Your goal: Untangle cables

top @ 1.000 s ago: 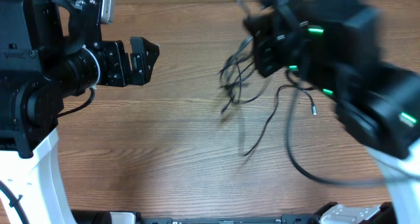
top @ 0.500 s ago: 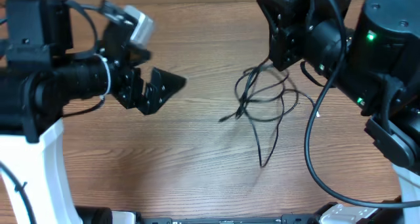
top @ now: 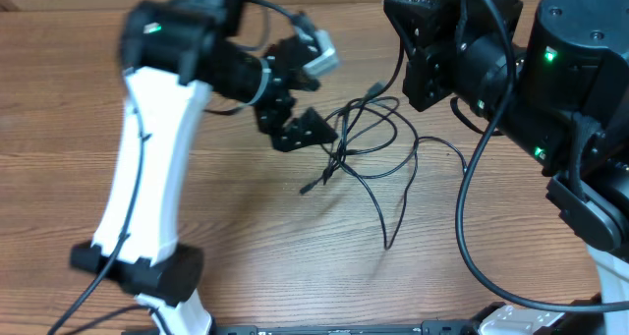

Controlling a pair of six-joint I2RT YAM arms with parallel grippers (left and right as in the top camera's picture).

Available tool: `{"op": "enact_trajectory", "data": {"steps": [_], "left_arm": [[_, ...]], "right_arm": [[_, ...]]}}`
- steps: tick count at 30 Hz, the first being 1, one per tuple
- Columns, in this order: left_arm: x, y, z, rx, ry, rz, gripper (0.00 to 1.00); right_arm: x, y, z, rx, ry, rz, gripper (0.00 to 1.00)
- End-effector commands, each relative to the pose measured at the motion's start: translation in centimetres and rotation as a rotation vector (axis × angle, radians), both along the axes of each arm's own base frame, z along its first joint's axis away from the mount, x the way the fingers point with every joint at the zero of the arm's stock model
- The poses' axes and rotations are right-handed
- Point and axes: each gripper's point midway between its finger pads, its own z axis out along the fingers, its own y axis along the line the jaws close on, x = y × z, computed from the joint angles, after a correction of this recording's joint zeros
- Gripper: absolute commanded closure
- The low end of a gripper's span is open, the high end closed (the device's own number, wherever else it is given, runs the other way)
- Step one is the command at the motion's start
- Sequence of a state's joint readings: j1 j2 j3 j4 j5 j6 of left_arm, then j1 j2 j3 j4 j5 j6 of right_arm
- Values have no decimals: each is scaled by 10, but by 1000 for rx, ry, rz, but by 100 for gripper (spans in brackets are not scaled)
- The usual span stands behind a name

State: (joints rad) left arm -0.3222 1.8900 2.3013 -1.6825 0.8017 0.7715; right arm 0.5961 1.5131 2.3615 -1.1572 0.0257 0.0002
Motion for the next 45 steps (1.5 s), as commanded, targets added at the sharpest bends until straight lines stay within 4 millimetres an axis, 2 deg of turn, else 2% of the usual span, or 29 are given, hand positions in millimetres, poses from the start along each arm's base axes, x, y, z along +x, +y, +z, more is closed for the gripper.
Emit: {"op": "enact_trajectory", "data": {"steps": [1,2,5,6,7,11,12,13,17,20,22,23,25,26,27,30,35,37,39,40,41,42,44,45], "left_arm": [[7,-13,-27,41,2,-75,9],[10,-19,-36,48,20,-86,28],[17,-30,-55,60,56,-105,40],[19,-32,-60,63,64,-108,53],[22,-33,-64,65,71,-107,60],[26,-39,-66,37,75,-108,48],[26,-41,-63,22,70,-111,40],[26,-42,-60,7,68,-114,37],[26,-55,-43,-107,43,-147,28],[29,-63,-32,-176,15,-168,28],[30,-65,-28,-204,4,-176,34],[30,-66,-27,-212,1,-178,44],[30,-67,-27,-211,-2,-180,73],[29,-68,-27,-210,5,-179,83],[28,-69,-28,-208,12,-181,89],[23,-73,-29,-200,21,-191,96],[17,-80,-30,-191,45,-191,96],[21,-77,-30,-161,75,-134,96],[31,-63,-24,-107,94,-27,96],[36,-53,-18,-83,89,30,96],[41,-39,-7,-66,75,94,96],[44,-27,6,-62,61,153,96],[47,1,36,-71,21,276,96],[50,17,51,-76,3,352,96]], "right_arm": [[-4,-4,6,-4,-21,1,96],[-5,-4,4,-8,-16,1,96],[-5,-5,1,-15,-5,1,96],[-5,-5,0,-18,-2,1,96],[-6,-5,-1,-20,1,1,96],[-6,-5,-3,-27,6,3,96],[-6,-5,-3,-27,5,2,96],[-6,-5,-3,-27,5,2,96],[-6,-5,-3,-27,5,2,96],[-6,-5,-3,-28,7,3,96],[-6,-5,-5,-32,12,3,96],[-7,-5,-5,-39,12,5,96],[-6,-7,-7,-52,13,1,96],[-6,-8,-8,-56,16,-8,96],[-5,-10,-9,-61,17,-18,96],[-5,-11,-11,-68,24,-25,96],[-6,-12,-15,-77,36,-26,96],[-5,-15,-17,-85,43,-40,96],[0,-27,-20,-94,55,-113,95],[4,-36,-22,-83,68,-161,89],[9,-47,-23,-65,86,-217,74],[13,-56,-25,-47,102,-256,42],[20,-75,-27,-13,131,-327,4],[22,-85,-30,0,149,-359,0]]}}
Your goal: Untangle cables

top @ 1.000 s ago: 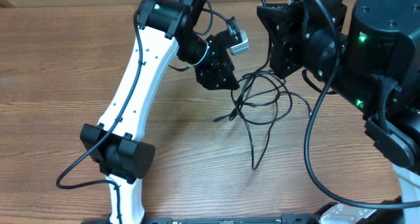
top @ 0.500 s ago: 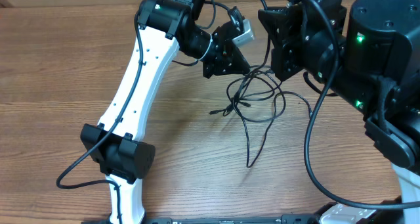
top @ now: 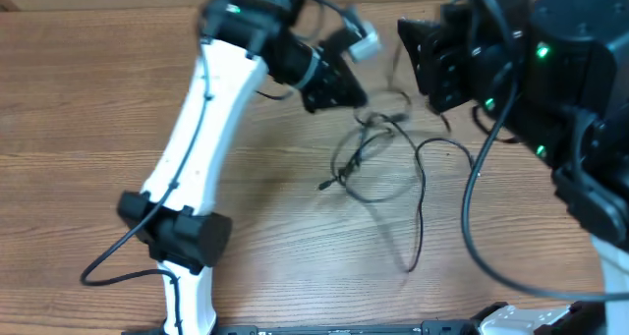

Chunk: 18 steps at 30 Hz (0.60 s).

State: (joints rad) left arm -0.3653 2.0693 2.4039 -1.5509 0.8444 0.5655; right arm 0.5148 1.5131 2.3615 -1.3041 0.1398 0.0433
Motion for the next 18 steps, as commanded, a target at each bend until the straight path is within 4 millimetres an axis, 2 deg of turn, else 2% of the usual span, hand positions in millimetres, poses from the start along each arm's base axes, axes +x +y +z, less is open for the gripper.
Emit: {"op": "enact_trajectory", "data": {"steps": [1,3,4,7,8,12,18], "left_arm": [[5,74,92,-9,-118,371,96],[7,108,116,-16,-124,552,96],[1,136,138,-45,-137,677,96],[-13,159,160,-88,-155,777,96],[-20,163,168,-102,-168,797,96],[-35,165,186,-146,-188,828,96],[-43,170,201,-172,-236,875,96]], "right_arm": [[10,-44,1,75,29,-185,0],[11,-52,-8,87,70,-203,0],[10,-48,-20,94,127,-163,0],[7,-24,-45,115,245,-47,4],[7,-9,-60,126,314,16,8],[13,26,-116,127,511,129,8],[27,63,-226,-53,691,322,7]]}}
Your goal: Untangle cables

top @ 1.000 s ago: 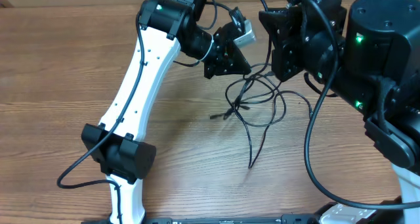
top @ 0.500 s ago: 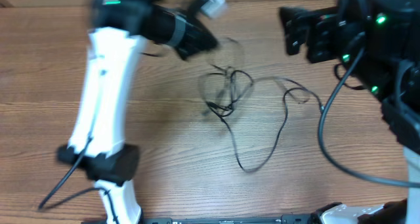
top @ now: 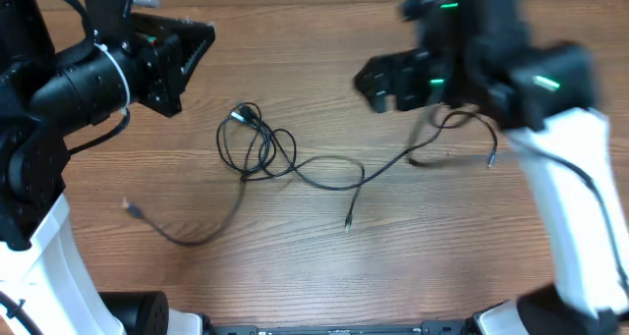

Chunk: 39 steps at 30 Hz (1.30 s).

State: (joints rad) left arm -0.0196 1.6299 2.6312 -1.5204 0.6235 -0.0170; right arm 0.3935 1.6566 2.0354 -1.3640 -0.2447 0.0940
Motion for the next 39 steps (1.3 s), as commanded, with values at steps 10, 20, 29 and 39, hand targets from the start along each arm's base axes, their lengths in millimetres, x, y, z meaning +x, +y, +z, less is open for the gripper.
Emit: {"op": "enact_trajectory", "data": {"steps": [10,20,29,39], "left_arm": [[6,7,-4,-18,42,69,96],[0,7,-14,15,71,52,96],[-8,8,-26,46,116,39,96],[-10,8,-29,49,128,37,96]], "right_arm": [[-10,116,-162,155,371,236,14],[-7,155,-196,69,375,-52,7],[31,120,-203,85,364,-294,13],[32,124,-267,38,435,-295,12]]}}
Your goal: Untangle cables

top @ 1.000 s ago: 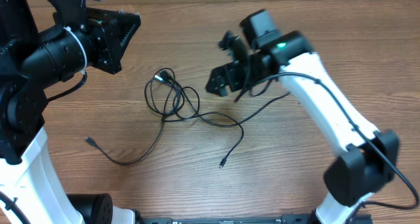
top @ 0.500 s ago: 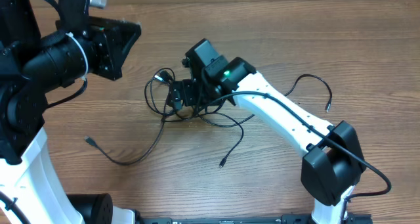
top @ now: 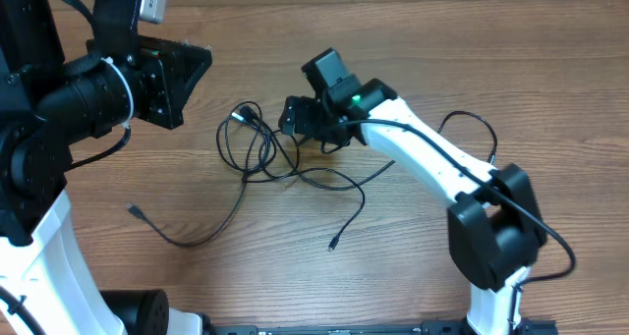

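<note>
Thin black cables lie knotted in a tangle left of the table's middle. One strand trails to a plug at the left. Another ends in a plug nearer the front. A further loop shows behind the right arm. My right gripper reaches leftward, low at the right edge of the tangle. Its fingers are dark and foreshortened, so their gap cannot be made out. My left gripper hangs raised at the upper left, apart from the cables, its fingers spread with nothing between them.
The wooden table carries only the cables. The white right arm stretches diagonally across the right half, with its base at the front right. The left arm's bulk fills the left edge.
My right gripper has moved from the upper right to the right edge of the tangle. The long strand's right part has shifted, its free plug now lying more to the left. The left gripper has barely moved.
First my left gripper was down at the knot in the table's middle, the right one raised at the back right. Then the left was higher at the back with the cables. Afterwards the cables lay spread wide and both grippers were apart. Now the right is at the tangle.
</note>
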Controlling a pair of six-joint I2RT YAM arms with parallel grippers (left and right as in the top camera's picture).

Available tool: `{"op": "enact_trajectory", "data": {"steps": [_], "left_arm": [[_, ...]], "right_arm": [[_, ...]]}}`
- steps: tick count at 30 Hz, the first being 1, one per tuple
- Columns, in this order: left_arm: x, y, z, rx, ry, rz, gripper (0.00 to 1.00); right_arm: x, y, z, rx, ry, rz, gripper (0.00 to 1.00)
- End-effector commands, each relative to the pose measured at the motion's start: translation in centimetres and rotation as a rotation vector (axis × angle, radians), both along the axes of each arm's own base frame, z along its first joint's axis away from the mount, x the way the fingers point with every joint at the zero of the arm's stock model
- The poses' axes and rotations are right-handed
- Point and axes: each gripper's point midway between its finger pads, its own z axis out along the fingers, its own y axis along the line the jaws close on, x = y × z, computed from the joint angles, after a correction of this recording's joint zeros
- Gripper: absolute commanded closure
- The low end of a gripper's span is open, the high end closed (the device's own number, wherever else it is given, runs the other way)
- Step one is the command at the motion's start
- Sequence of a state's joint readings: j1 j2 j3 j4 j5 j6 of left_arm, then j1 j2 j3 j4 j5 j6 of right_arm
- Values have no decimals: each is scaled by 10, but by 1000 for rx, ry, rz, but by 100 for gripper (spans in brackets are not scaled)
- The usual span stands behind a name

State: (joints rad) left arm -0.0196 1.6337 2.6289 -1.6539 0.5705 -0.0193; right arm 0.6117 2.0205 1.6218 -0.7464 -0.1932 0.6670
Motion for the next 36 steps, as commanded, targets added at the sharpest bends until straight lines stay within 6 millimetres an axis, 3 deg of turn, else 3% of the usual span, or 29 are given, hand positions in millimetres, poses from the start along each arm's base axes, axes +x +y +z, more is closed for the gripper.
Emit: {"op": "enact_trajectory", "data": {"steps": [1,11,16,23,24,26,28,32,34,36], "left_arm": [[-1,1,-1,19,-10,-10,96],[-2,1,-3,36,-10,-22,96],[-3,1,-4,36,-5,-22,96],[-5,1,-6,36,6,-22,96],[-5,1,-6,36,8,-22,96],[-5,1,-6,36,8,-22,96],[-5,1,-6,37,8,-22,96],[1,18,-10,56,42,114,96],[2,31,-12,92,40,186,96],[3,40,-12,124,33,229,96]], "right_arm": [[-10,2,-39,-36,82,3,12],[-22,9,-69,-67,137,35,13],[-26,19,-68,-62,118,70,45],[-30,27,-67,-57,104,94,52],[-30,27,-67,-58,103,94,58],[-29,26,-67,-62,99,91,96],[-28,27,-66,-58,93,92,96],[-25,30,-42,-41,32,167,96],[-19,23,-14,-60,-19,151,96],[-13,13,31,-73,-98,152,96]]}}
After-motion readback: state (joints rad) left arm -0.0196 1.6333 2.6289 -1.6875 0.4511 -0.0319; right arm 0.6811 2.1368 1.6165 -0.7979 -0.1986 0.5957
